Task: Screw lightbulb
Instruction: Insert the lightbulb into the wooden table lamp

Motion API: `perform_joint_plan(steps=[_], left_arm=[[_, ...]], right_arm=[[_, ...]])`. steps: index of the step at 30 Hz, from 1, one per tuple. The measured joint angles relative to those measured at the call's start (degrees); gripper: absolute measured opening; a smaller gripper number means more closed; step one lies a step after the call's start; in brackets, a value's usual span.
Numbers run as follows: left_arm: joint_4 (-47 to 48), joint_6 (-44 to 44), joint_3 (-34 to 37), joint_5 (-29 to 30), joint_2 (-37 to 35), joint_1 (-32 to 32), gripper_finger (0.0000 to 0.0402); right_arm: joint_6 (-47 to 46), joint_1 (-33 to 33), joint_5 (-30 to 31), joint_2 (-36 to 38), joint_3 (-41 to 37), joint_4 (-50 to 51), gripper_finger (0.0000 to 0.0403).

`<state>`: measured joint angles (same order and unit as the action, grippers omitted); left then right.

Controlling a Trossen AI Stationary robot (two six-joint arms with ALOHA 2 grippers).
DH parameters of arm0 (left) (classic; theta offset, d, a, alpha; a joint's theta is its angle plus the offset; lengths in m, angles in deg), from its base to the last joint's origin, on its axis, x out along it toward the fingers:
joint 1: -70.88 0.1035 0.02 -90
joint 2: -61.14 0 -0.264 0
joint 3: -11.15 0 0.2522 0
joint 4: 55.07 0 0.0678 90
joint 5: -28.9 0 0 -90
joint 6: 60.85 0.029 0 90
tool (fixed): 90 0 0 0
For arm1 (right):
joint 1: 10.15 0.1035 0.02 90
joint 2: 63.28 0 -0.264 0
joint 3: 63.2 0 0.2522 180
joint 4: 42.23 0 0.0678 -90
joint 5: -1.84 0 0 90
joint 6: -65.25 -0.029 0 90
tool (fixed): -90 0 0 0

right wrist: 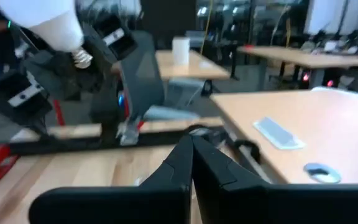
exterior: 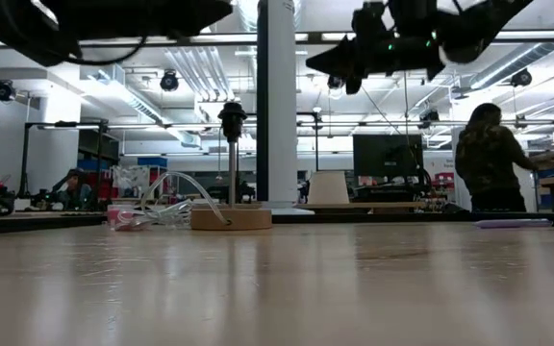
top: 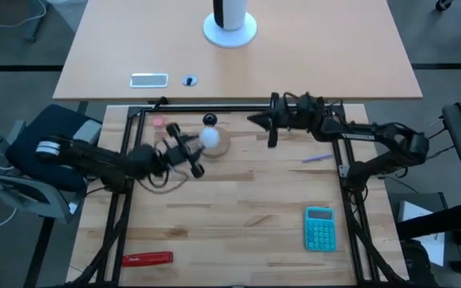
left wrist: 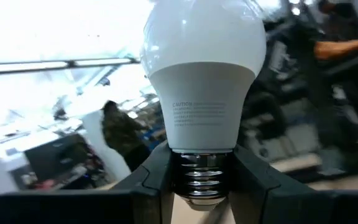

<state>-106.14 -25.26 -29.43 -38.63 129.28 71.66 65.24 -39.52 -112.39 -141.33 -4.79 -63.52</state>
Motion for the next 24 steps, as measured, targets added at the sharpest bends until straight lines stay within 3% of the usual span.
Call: perform_joint_plan(steps=[6, 10, 17, 21, 24], left_arm=[[1.4, -18.7, -0.1, -26.8, -3.4, 19.8, 0.0099], [-0.5, -26.5, -1.5, -31.3, -0.4, 26.3, 0.0099], [-5.4, -37.7, -5.4, -37.2, 6.9, 31.3, 0.0099], [-6.4, -39.4, -6.5, -39.1, 11.8, 32.5, 0.0099], [-12.9, -39.8, -6.4, -42.8, 14.8, 32.6, 0.0099]], right_arm=[[-9.2, -7.9, -10.7, -7.0, 0.0, -11.2, 0.0], [-10.4, -10.0, -12.6, -9.4, 1.3, -13.7, 0.0], [-9.1, -12.0, -12.8, -12.0, 7.1, -13.2, 0.0], [-9.4, -12.4, -17.8, -15.2, 12.3, -11.3, 0.0], [-9.2, -12.1, -22.1, -18.1, 16.4, -9.9, 0.0]])
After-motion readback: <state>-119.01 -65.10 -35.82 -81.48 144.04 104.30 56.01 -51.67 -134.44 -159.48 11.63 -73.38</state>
